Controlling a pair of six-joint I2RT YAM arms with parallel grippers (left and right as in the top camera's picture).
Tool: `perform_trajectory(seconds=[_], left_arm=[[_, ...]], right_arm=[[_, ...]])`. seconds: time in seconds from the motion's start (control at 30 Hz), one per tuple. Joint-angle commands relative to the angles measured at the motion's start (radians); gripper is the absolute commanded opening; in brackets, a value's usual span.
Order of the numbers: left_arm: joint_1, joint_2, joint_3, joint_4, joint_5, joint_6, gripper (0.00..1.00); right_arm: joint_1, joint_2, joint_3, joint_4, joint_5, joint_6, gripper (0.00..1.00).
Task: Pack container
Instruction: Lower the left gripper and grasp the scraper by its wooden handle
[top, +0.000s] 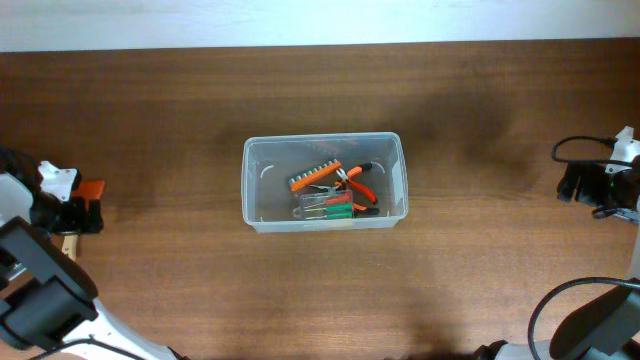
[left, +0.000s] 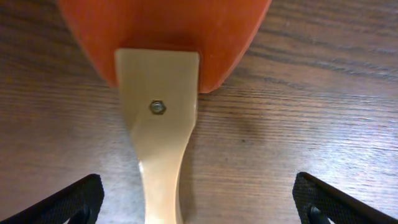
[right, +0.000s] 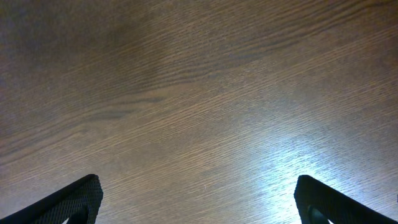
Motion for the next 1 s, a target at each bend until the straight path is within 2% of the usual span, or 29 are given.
perform_trajectory(seconds=[0.0,0.97], left_arm=[[0.000,0.029,0.021,0.003,0.014,0.042,0.99],[0.036,0.077,0.021,-0.002,0.003,0.022,0.99]], right_arm=[[-0.001,-0.008,-0.001,0.000,-0.010,0.012,0.99],[-0.001,-0.008,-0.001,0.000,-0.010,0.012,0.99]])
